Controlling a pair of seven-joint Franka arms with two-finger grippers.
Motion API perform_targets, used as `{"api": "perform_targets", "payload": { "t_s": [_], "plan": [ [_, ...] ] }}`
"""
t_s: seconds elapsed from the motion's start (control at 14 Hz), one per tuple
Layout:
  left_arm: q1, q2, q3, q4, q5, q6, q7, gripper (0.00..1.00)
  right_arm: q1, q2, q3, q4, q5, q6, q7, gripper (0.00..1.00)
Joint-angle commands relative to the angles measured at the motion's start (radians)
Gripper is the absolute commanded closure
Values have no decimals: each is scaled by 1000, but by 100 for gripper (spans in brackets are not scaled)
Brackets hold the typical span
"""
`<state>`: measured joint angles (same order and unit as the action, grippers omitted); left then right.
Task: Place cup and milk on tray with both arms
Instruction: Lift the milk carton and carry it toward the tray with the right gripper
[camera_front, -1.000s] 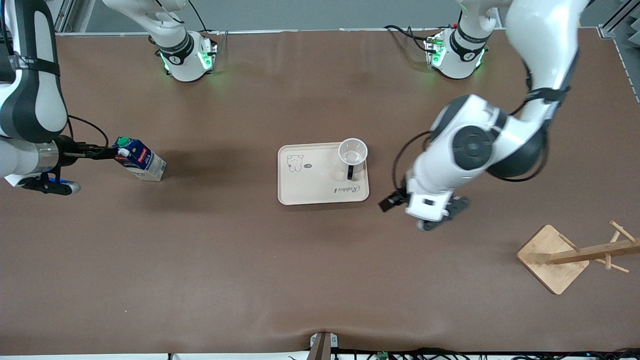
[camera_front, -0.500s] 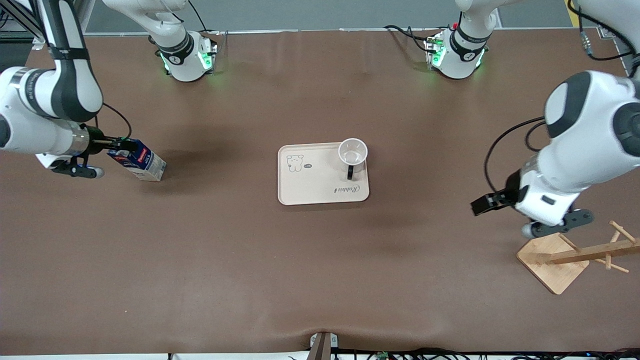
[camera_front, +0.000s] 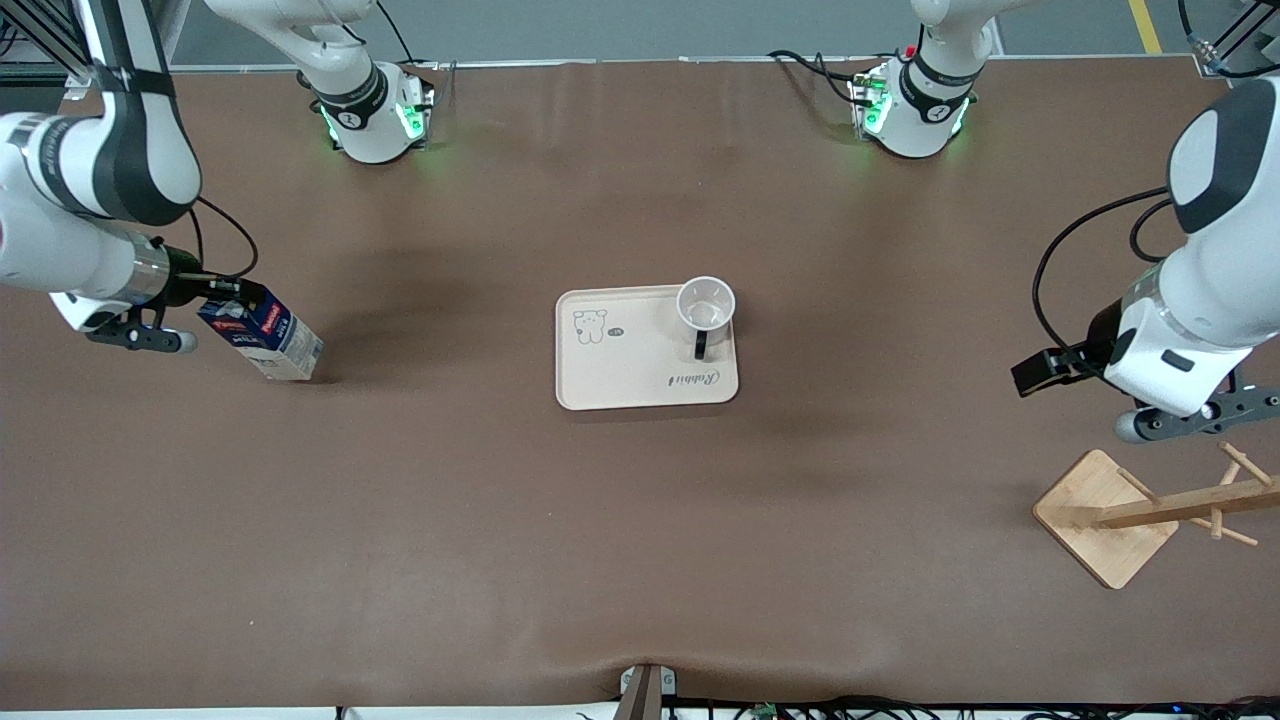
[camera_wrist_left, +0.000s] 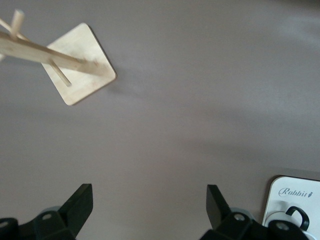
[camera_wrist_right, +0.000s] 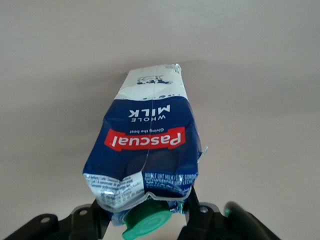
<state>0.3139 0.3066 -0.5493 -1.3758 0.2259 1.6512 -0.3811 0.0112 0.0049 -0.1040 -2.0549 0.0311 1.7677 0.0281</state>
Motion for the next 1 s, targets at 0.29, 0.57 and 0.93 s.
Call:
{"api": "perform_targets", "payload": {
  "t_s": [0.29,0.57,0.93],
  "plan": [
    [-312,-295,423,-176,-132,-59,145,0,434,13,4,237,33,-191,413,100],
    [-368,-391,511,-269,-169,-65,145,0,532,130,6,321,215,-188,572,100],
    [-360,-399,508,-261,-183,-94,145,0,653,354,6,513,230,-169,630,100]
  ]
}}
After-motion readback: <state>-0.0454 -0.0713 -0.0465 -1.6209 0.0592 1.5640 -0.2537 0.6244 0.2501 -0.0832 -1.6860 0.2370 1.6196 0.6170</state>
